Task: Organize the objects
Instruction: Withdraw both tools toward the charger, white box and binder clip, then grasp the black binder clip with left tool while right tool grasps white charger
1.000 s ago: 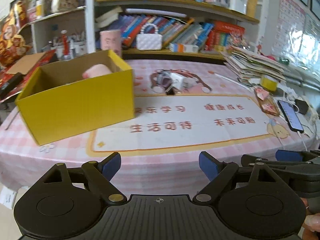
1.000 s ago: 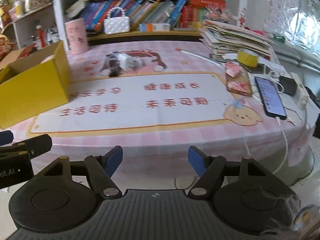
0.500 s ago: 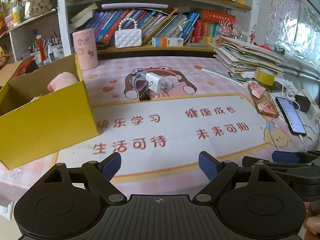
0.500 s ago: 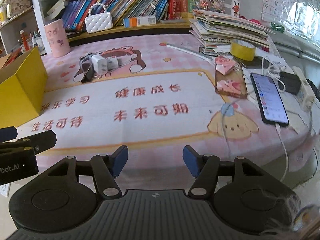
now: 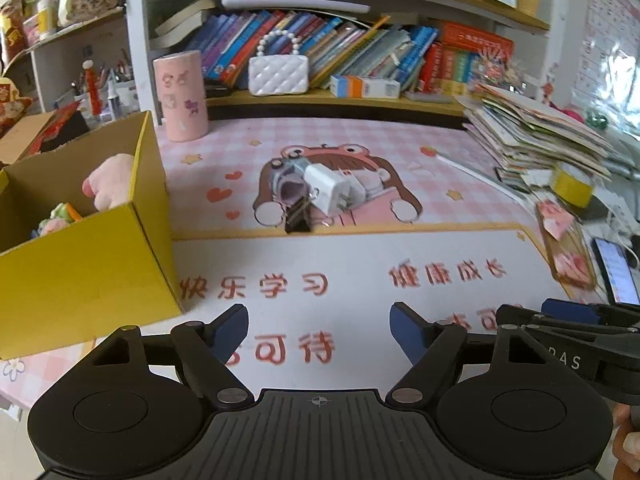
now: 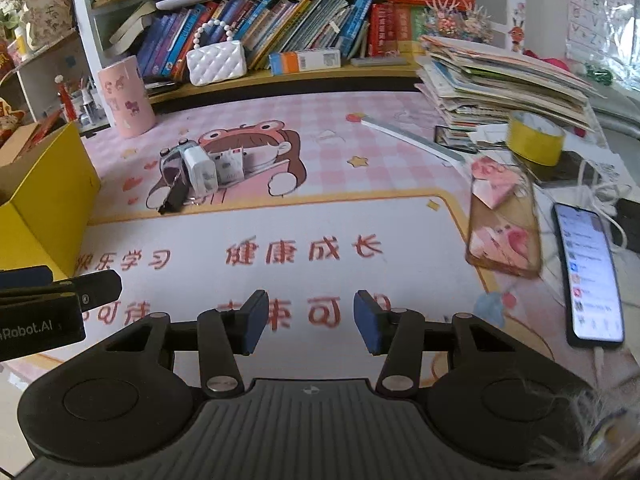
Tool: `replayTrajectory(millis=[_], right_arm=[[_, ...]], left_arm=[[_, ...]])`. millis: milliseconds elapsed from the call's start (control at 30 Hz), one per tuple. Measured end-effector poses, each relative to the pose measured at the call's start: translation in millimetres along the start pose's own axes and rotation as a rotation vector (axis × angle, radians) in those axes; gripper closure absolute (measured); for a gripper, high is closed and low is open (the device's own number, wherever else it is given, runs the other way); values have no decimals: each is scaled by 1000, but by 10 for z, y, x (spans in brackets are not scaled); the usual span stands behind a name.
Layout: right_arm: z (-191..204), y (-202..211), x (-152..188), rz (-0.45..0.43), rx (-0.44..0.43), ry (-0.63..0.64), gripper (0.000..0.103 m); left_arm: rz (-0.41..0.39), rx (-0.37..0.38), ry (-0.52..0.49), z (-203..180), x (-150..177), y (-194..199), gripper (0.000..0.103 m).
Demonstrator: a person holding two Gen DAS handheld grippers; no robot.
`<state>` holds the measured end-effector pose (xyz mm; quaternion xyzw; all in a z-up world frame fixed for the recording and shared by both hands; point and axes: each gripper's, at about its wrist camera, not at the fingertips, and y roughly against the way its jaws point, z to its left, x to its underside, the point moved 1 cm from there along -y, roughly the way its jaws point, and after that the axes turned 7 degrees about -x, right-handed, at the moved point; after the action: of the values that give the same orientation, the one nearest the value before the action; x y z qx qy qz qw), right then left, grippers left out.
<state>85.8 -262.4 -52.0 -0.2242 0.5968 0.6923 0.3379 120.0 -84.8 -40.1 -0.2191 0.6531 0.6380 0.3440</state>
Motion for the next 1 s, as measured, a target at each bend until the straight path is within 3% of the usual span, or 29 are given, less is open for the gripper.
replayTrajectory(millis=[267,600,1000], right_arm=[[-79,-247,-248,-3,-48,3,58],[-169,-556,-664,-42,-123,-11,58],[-249,-764,-928,-60,-196,-23,58]], left_arm=[[21,-50,16,-86,-164,-226,26],[29,-107,30,-198,-383,-662,47],[6,-205,6,-341,-734,-1281,64]])
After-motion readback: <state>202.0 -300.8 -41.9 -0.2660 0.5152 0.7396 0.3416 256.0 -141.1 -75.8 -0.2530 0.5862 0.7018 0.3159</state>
